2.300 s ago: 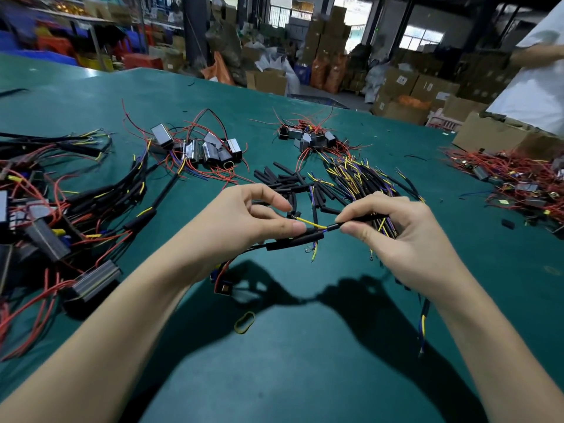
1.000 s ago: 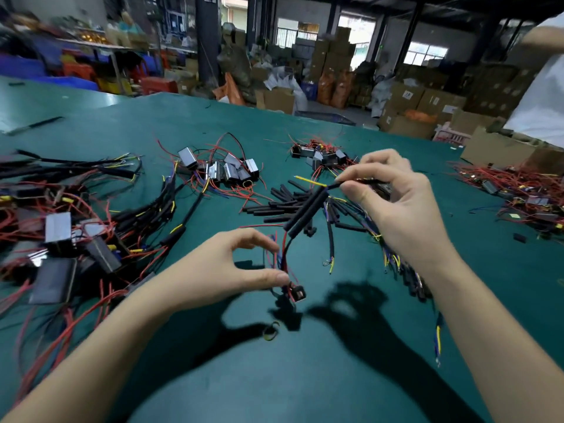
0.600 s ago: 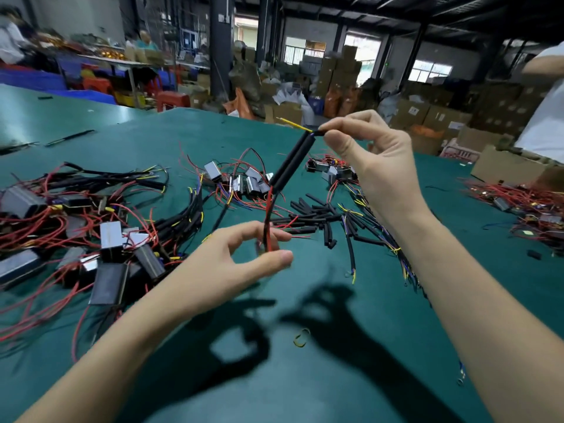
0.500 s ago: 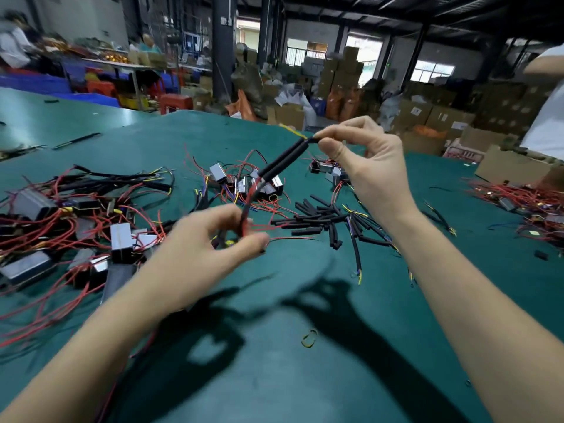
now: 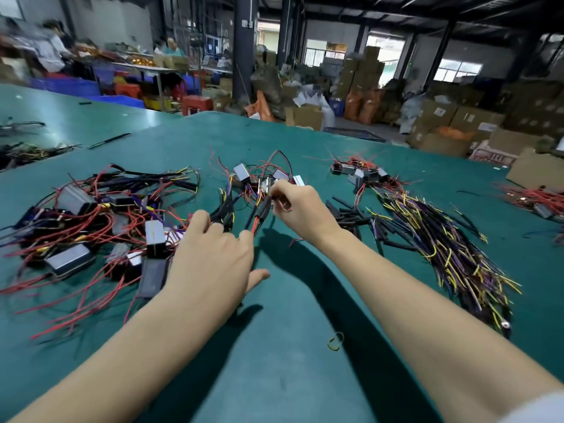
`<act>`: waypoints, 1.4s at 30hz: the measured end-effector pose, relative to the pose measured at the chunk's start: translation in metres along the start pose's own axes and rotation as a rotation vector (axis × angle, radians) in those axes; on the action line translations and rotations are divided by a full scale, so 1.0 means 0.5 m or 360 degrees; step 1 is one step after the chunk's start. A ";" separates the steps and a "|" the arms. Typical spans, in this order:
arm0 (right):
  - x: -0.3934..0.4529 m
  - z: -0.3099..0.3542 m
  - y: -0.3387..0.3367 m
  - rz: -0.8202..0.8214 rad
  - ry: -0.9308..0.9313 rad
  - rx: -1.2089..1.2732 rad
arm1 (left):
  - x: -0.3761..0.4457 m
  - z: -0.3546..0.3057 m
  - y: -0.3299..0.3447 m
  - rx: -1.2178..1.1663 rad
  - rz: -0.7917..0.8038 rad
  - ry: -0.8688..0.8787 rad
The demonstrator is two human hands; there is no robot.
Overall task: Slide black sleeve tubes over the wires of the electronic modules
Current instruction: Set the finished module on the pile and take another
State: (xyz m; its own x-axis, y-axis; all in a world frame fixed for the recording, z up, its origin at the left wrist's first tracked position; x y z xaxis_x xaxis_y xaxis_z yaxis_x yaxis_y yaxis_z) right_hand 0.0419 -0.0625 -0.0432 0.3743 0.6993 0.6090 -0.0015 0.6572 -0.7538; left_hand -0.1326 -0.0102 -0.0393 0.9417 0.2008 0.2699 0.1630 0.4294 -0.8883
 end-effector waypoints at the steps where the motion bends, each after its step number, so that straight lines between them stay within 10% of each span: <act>1: 0.000 0.001 0.004 0.0036 -0.0013 -0.0029 | -0.002 -0.004 0.006 0.0022 0.0029 0.0010; 9: -0.006 0.040 0.004 -0.0410 -0.0141 0.0000 | -0.019 -0.033 0.023 0.0078 0.0050 -0.0153; 19: -0.034 0.017 0.099 0.0510 -0.0003 -0.0086 | -0.020 -0.056 0.040 0.0286 0.0444 0.0161; 30: -0.057 -0.029 0.046 0.0278 0.0106 0.0152 | 0.032 -0.100 0.009 0.0278 0.0495 -0.0040; 35: -0.031 -0.105 -0.043 -0.0213 0.0541 0.0267 | 0.125 -0.180 -0.003 -0.0654 -0.0111 -0.0153; 42: 0.082 -0.194 -0.045 -0.0086 0.0899 0.0416 | 0.171 -0.207 0.087 -0.1859 -0.0453 -0.0646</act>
State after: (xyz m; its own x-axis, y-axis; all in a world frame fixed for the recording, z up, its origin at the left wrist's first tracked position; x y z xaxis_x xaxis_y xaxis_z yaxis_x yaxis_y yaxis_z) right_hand 0.1472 -0.0757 -0.0253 0.8126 0.4537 0.3659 -0.1693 0.7844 -0.5967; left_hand -0.0143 -0.0654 -0.0932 0.7071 0.5727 0.4147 0.7003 -0.4862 -0.5226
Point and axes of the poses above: each hand's wrist, its own x-axis towards the middle knuckle, its own y-axis out of the palm, z = x × y, the point moved 3 cm from there along x, towards the middle knuckle
